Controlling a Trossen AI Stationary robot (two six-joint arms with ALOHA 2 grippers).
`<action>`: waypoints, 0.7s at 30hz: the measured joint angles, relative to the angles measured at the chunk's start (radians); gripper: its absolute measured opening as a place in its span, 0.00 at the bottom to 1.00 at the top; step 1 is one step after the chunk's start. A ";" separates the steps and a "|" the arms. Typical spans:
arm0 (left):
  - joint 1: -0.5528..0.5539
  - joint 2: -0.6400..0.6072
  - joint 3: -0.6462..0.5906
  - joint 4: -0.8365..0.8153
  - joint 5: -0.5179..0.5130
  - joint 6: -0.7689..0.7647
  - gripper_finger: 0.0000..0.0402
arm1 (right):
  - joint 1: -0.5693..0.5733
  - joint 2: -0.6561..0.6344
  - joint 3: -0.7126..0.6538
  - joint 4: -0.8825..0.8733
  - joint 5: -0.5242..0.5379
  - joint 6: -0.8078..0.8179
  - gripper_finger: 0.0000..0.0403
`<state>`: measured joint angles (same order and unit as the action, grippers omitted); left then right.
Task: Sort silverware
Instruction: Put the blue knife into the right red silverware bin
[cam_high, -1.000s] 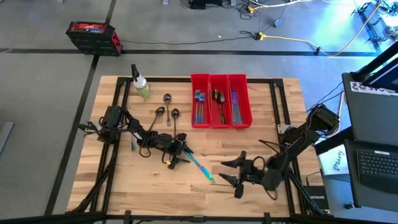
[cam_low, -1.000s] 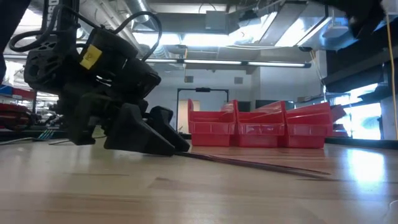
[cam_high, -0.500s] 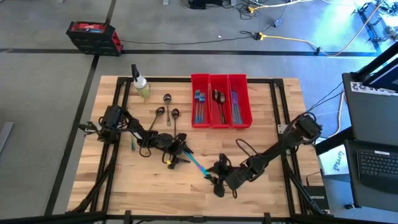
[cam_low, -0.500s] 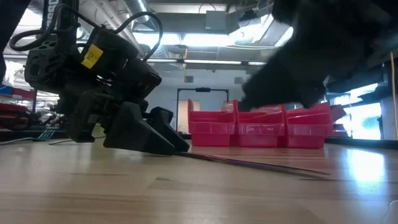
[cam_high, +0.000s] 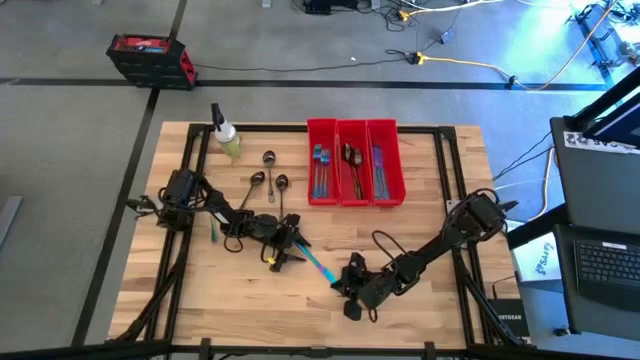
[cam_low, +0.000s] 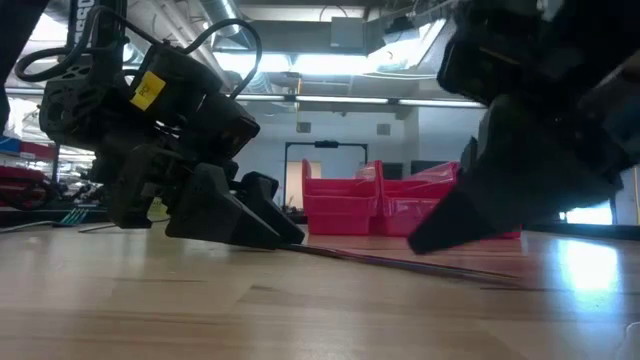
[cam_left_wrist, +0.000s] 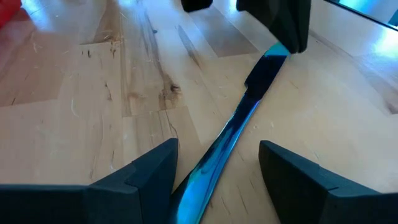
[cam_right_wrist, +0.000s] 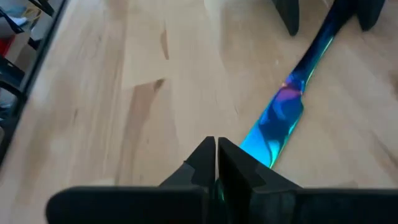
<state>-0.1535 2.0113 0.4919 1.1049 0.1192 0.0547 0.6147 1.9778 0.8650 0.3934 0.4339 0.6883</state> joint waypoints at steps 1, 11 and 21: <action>0.000 0.000 0.000 0.000 0.000 0.000 0.53 | 0.000 0.005 0.000 -0.002 0.000 0.007 0.00; -0.001 0.000 -0.002 0.003 0.000 -0.004 0.53 | 0.002 0.017 0.002 -0.043 0.052 0.026 0.00; -0.006 -0.007 -0.003 0.081 0.013 -0.020 0.53 | 0.021 0.018 -0.002 -0.049 0.057 0.049 0.00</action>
<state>-0.1600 2.0041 0.4892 1.1858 0.1318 0.0349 0.6357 1.9953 0.8631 0.3442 0.4911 0.7368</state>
